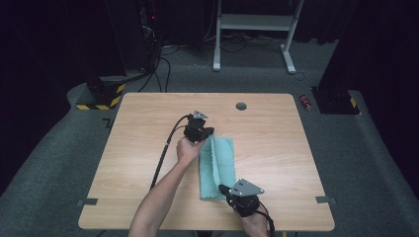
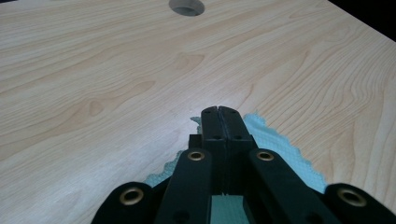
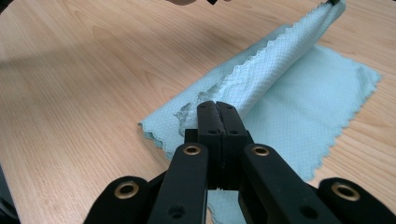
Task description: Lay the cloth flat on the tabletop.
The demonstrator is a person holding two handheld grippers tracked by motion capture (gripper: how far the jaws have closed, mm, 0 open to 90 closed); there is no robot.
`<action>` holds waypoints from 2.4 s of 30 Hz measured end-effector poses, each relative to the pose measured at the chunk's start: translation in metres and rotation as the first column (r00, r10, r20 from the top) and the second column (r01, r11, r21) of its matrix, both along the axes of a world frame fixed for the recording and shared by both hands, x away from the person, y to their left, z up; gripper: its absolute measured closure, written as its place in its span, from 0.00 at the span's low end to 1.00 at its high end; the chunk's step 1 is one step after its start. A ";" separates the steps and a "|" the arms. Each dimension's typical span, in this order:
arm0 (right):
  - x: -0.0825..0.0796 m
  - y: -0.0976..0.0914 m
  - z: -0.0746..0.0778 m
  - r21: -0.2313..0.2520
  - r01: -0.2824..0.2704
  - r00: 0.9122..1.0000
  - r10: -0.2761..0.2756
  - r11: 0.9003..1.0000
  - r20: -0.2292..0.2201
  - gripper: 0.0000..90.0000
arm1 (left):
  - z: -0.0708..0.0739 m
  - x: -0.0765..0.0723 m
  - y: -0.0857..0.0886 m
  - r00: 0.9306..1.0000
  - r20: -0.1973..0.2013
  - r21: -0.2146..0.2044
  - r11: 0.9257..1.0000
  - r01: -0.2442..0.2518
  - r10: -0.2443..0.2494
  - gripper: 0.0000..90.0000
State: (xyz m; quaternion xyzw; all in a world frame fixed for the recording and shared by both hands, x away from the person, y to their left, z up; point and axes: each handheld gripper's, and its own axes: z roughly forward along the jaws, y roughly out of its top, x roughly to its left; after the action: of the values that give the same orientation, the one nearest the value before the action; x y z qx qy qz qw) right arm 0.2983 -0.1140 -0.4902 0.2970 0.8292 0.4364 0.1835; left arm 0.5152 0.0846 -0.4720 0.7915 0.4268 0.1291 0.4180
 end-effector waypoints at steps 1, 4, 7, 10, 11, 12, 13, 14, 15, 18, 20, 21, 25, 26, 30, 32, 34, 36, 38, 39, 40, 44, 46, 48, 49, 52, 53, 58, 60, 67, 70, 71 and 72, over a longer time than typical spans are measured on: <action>-0.001 -0.002 0.000 0.001 0.005 1.000 -0.005 1.000 -0.004 1.00 | 0.000 0.000 -0.003 1.000 0.000 -0.001 1.000 0.002 -0.002 1.00; -0.001 -0.006 0.000 0.000 0.014 1.000 -0.014 1.000 -0.003 1.00 | 0.000 0.002 -0.012 1.000 -0.003 -0.002 1.000 0.016 -0.016 1.00; -0.002 -0.010 -0.002 -0.003 0.022 1.000 -0.022 1.000 -0.004 1.00 | 0.000 0.003 -0.021 1.000 -0.003 0.007 0.999 0.031 -0.031 1.00; -0.003 -0.013 -0.005 -0.007 0.029 1.000 -0.029 1.000 -0.009 1.00 | -0.001 0.004 -0.028 0.999 -0.006 0.018 0.999 0.045 -0.045 1.00; -0.003 -0.014 -0.007 -0.007 0.033 0.999 -0.034 0.999 -0.014 1.00 | -0.002 0.005 -0.031 0.999 -0.009 0.019 0.999 0.047 -0.047 1.00; -0.003 -0.016 -0.008 -0.007 0.037 0.999 -0.037 0.999 -0.017 1.00 | -0.003 0.005 -0.032 0.999 -0.014 0.020 0.999 0.048 -0.048 1.00; -0.003 -0.017 -0.009 -0.008 0.038 0.999 -0.038 0.999 -0.016 1.00 | -0.005 0.006 -0.034 0.999 -0.017 0.030 0.998 0.050 -0.050 1.00; -0.004 -0.018 -0.011 -0.007 0.046 0.999 -0.047 0.999 -0.022 1.00 | -0.007 0.007 -0.036 0.998 -0.021 0.038 0.998 0.052 -0.051 1.00; -0.003 -0.020 -0.012 -0.007 0.049 0.999 -0.049 0.999 -0.021 1.00 | -0.009 0.007 -0.038 0.998 -0.026 0.042 0.998 0.051 -0.050 1.00; -0.003 -0.023 -0.014 -0.012 0.061 0.998 -0.061 0.998 -0.029 1.00 | -0.015 0.009 -0.042 0.998 -0.038 0.049 0.998 0.049 -0.047 1.00; -0.003 -0.026 -0.017 -0.014 0.070 0.997 -0.071 0.997 -0.037 1.00 | -0.018 0.010 -0.045 0.998 -0.042 0.051 0.997 0.053 -0.051 1.00; -0.003 -0.027 -0.018 -0.017 0.070 0.997 -0.071 0.997 -0.036 1.00 | -0.019 0.010 -0.047 0.998 -0.041 0.056 0.997 0.055 -0.052 1.00; -0.003 -0.029 -0.024 -0.030 0.078 0.996 -0.079 0.996 -0.051 1.00 | -0.022 0.010 -0.054 0.997 -0.041 0.072 0.995 0.066 -0.063 1.00; -0.003 -0.029 -0.025 -0.031 0.079 0.995 -0.081 0.996 -0.053 1.00 | -0.023 0.010 -0.055 0.997 -0.041 0.072 0.995 0.067 -0.064 1.00; -0.002 -0.029 -0.027 -0.038 0.081 0.995 -0.084 0.996 -0.062 1.00 | -0.024 0.010 -0.059 0.997 -0.044 0.085 0.994 0.071 -0.068 1.00; -0.002 -0.029 -0.028 -0.037 0.084 0.994 -0.086 0.996 -0.067 0.99 | -0.025 0.010 -0.061 0.997 -0.043 0.085 0.994 0.069 -0.065 1.00; -0.002 -0.030 -0.028 -0.037 0.088 0.993 -0.091 0.995 -0.070 0.99 | -0.026 0.011 -0.061 0.997 -0.046 0.094 0.993 0.073 -0.069 1.00; -0.001 -0.030 -0.028 -0.039 0.091 0.993 -0.094 0.995 -0.074 0.99 | -0.026 0.011 -0.062 0.997 -0.046 0.098 0.992 0.074 -0.070 0.99; -0.001 -0.031 -0.029 -0.042 0.093 0.992 -0.096 0.995 -0.077 0.98 | -0.027 0.011 -0.063 0.996 -0.049 0.102 0.992 0.073 -0.069 0.99; -0.001 -0.032 -0.029 -0.043 0.093 0.992 -0.096 0.995 -0.077 0.98 | -0.027 0.011 -0.063 0.997 -0.047 0.104 0.992 0.073 -0.069 0.99; -0.001 -0.032 -0.029 -0.044 0.095 0.992 -0.098 0.995 -0.076 0.97 | -0.028 0.011 -0.064 0.997 -0.047 0.102 0.992 0.072 -0.067 0.99; -0.001 -0.035 -0.028 -0.044 0.108 0.991 -0.112 0.993 -0.078 0.92 | -0.028 0.011 -0.065 0.997 -0.040 0.105 0.992 0.070 -0.066 0.93; 0.000 -0.036 -0.028 -0.042 0.113 0.990 -0.116 0.993 -0.077 0.90 | -0.027 0.011 -0.064 0.997 -0.032 0.106 0.992 0.070 -0.067 0.85; 0.000 -0.038 -0.026 -0.040 0.118 0.990 -0.120 0.992 -0.072 0.90 | -0.024 0.010 -0.062 0.997 -0.030 0.100 0.993 0.067 -0.065 0.80; 0.001 -0.040 -0.025 -0.039 0.119 0.990 -0.122 0.992 -0.065 0.89 | -0.023 0.010 -0.061 0.997 -0.027 0.103 0.992 0.069 -0.066 0.78; 0.006 -0.043 -0.020 -0.028 0.130 0.990 -0.132 0.991 -0.059 0.89 | -0.018 0.004 -0.055 0.998 -0.014 0.089 0.994 0.064 -0.063 0.74; 0.008 -0.044 -0.018 -0.028 0.131 0.990 -0.133 0.991 -0.056 0.89 | -0.016 0.002 -0.052 0.998 -0.009 0.088 0.994 0.061 -0.060 0.72; 0.027 -0.043 -0.010 -0.031 0.127 0.991 -0.128 0.991 -0.048 0.89 | -0.012 -0.014 -0.032 0.999 -0.002 0.092 0.994 0.052 -0.052 0.68; 0.035 -0.039 -0.009 -0.049 0.118 0.991 -0.121 0.992 -0.049 0.89 | -0.014 -0.023 -0.022 0.999 -0.003 0.104 0.993 0.054 -0.054 0.68; 0.059 -0.024 -0.016 -0.109 0.082 0.994 -0.089 0.991 -0.066 0.88 | -0.028 -0.045 0.002 0.999 -0.034 0.109 0.993 0.035 -0.031 0.67; 0.065 -0.022 -0.022 -0.116 0.084 0.991 -0.096 0.990 -0.097 0.86 | -0.035 -0.050 0.009 0.999 -0.040 0.112 0.994 0.020 -0.015 0.67; 0.067 -0.022 -0.023 -0.119 0.082 0.990 -0.094 0.989 -0.101 0.86 | -0.036 -0.051 0.011 0.999 -0.036 0.121 0.993 0.015 -0.011 0.66; 0.068 -0.021 -0.024 -0.126 0.081 0.990 -0.095 0.989 -0.106 0.85 | -0.037 -0.052 0.012 0.999 -0.036 0.129 0.992 0.009 -0.005 0.66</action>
State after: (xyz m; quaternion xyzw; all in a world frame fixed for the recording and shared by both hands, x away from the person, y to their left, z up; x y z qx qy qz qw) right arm 0.3659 -0.1354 -0.5146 0.3457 0.8492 0.3594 0.1735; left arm 0.4630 0.0968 -0.5093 0.8205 0.4223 0.1406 0.3587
